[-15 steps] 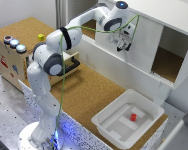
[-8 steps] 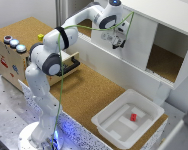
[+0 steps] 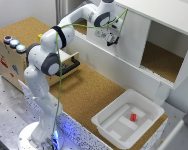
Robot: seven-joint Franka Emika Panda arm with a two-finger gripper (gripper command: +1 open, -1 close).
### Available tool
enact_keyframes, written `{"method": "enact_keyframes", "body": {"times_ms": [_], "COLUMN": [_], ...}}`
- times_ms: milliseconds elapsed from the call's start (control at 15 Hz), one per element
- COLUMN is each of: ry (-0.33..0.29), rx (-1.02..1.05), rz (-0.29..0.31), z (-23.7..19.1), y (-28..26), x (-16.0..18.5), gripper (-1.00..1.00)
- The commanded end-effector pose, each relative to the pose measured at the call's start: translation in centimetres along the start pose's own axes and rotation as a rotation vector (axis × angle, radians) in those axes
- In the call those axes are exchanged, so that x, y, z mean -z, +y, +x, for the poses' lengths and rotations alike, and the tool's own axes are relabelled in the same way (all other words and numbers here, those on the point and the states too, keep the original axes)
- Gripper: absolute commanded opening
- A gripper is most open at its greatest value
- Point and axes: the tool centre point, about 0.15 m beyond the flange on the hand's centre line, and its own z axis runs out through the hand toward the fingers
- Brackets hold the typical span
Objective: Slide the door to the left side
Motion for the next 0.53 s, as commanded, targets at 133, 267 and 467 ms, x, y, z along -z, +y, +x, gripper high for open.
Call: {"method": "enact_keyframes", "body": {"times_ms": [133, 267, 467], "ry": [0.093, 0.094, 0.096], "rx": [0.028, 0.037, 0.055], "rz": [-0.111, -0.112, -0.107], "z": [-4.3, -4.4, -4.5], "y": [-7.5, -8.7, -10.6], "x": [1.1, 1.1, 1.1], "gripper": [-1.00, -1.00, -1.00]}}
